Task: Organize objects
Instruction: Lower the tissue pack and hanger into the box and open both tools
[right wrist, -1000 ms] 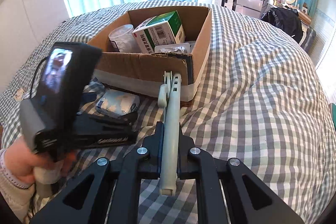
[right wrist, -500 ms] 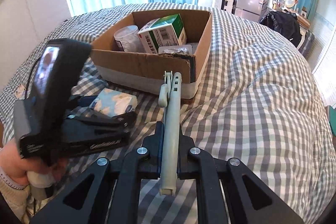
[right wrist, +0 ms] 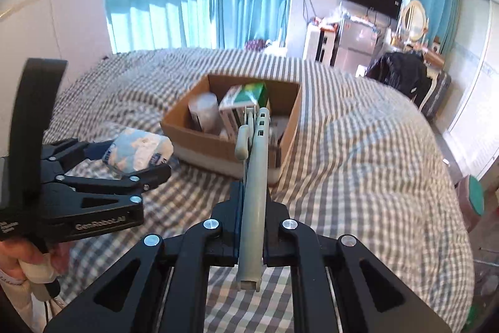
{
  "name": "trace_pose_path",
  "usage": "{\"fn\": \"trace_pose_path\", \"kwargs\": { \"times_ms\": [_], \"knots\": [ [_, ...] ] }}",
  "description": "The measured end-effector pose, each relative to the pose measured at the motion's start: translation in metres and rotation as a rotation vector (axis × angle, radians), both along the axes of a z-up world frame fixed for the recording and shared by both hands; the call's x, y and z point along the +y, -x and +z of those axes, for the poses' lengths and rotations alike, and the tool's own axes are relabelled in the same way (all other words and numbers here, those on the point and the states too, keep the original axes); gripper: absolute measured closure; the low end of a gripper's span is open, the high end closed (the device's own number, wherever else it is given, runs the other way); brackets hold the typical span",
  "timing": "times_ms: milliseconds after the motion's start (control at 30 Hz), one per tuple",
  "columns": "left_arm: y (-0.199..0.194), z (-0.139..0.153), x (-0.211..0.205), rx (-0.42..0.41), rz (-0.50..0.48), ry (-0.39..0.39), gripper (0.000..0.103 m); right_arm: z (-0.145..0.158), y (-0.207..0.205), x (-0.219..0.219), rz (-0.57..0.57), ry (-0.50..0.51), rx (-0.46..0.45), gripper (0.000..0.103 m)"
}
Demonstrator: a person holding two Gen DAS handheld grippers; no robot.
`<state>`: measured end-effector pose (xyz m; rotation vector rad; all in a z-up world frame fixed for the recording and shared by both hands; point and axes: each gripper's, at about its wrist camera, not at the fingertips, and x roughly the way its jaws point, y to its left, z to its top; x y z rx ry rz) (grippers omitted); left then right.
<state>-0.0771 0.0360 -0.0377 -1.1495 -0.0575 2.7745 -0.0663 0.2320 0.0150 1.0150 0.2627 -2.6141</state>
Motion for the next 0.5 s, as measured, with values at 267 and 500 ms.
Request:
{"fn": "trace_pose_path", "kwargs": {
  "times_ms": [267, 500],
  "knots": [
    [0.029, 0.050, -0.008, 0.110, 0.004, 0.002, 0.026, 0.048, 0.023, -0.016, 0.002, 0.026, 0.109, 0.094],
    [0.090, 0.061, -0.018, 0.143, 0.028, -0.002, 0.026, 0.055, 0.092, -0.035, -0.008, 0.079, 0.116, 0.094]
  ]
}}
